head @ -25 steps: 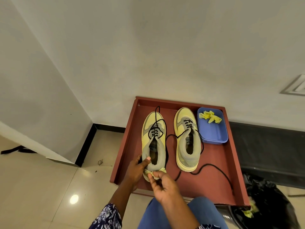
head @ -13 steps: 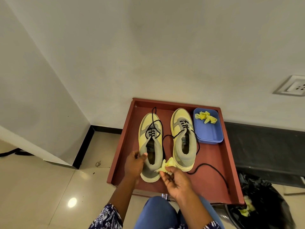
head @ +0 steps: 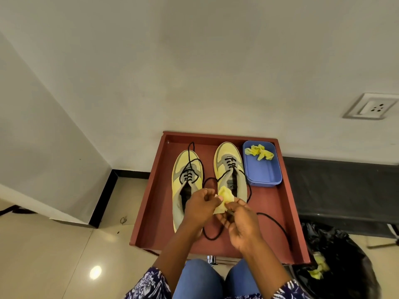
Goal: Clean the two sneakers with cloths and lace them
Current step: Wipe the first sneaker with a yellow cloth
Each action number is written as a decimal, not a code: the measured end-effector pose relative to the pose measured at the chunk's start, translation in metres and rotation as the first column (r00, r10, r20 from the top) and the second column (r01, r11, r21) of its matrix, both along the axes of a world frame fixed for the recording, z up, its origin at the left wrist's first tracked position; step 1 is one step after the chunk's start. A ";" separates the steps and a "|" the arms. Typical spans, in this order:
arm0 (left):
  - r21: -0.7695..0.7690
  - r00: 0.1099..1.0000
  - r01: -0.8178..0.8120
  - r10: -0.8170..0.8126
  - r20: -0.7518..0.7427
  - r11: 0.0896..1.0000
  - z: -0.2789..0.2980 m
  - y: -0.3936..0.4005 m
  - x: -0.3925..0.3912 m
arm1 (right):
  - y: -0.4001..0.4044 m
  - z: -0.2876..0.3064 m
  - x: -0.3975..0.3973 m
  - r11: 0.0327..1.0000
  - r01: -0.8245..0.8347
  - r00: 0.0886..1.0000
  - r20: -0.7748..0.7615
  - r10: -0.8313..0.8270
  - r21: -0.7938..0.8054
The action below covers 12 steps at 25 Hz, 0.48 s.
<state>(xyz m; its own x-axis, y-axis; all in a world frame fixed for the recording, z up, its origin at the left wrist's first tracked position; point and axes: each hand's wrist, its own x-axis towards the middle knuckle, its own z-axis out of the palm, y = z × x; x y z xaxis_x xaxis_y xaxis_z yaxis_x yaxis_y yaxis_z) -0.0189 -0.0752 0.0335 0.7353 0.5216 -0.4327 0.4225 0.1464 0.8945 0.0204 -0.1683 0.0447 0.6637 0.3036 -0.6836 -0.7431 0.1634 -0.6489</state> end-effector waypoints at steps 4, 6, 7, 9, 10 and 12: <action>0.040 0.999 0.033 -0.032 -0.022 0.999 -0.006 -0.008 0.022 | -0.009 0.000 0.020 0.999 -0.028 0.998 0.053 0.030 -0.039; 0.068 0.999 0.032 -0.029 -0.045 0.997 -0.011 -0.014 0.037 | -0.016 -0.002 0.033 0.997 -0.013 0.997 0.077 0.019 -0.070; 0.075 0.998 0.031 -0.027 -0.049 0.997 -0.012 -0.017 0.044 | -0.019 -0.004 0.040 0.997 0.001 0.996 0.086 0.006 -0.083; 0.094 0.998 0.042 -0.037 -0.051 0.995 -0.017 -0.025 0.058 | -0.027 -0.006 0.053 0.995 0.043 0.995 0.096 -0.034 -0.091; 0.097 0.998 0.048 -0.043 -0.055 0.994 -0.019 -0.028 0.066 | -0.030 -0.007 0.059 0.994 0.064 0.993 0.103 -0.055 -0.087; 0.090 0.997 0.052 -0.047 -0.055 0.995 -0.022 -0.034 0.081 | -0.036 -0.009 0.072 0.992 0.101 0.988 0.123 -0.090 -0.082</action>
<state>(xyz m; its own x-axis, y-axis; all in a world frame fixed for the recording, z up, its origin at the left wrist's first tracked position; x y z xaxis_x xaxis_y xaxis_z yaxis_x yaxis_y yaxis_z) 0.0621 -0.1095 0.0120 0.7390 0.5242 -0.4232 0.4737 0.0425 0.8797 0.0927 -0.2043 0.0356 0.7645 0.1771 -0.6198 -0.6440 0.1682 -0.7463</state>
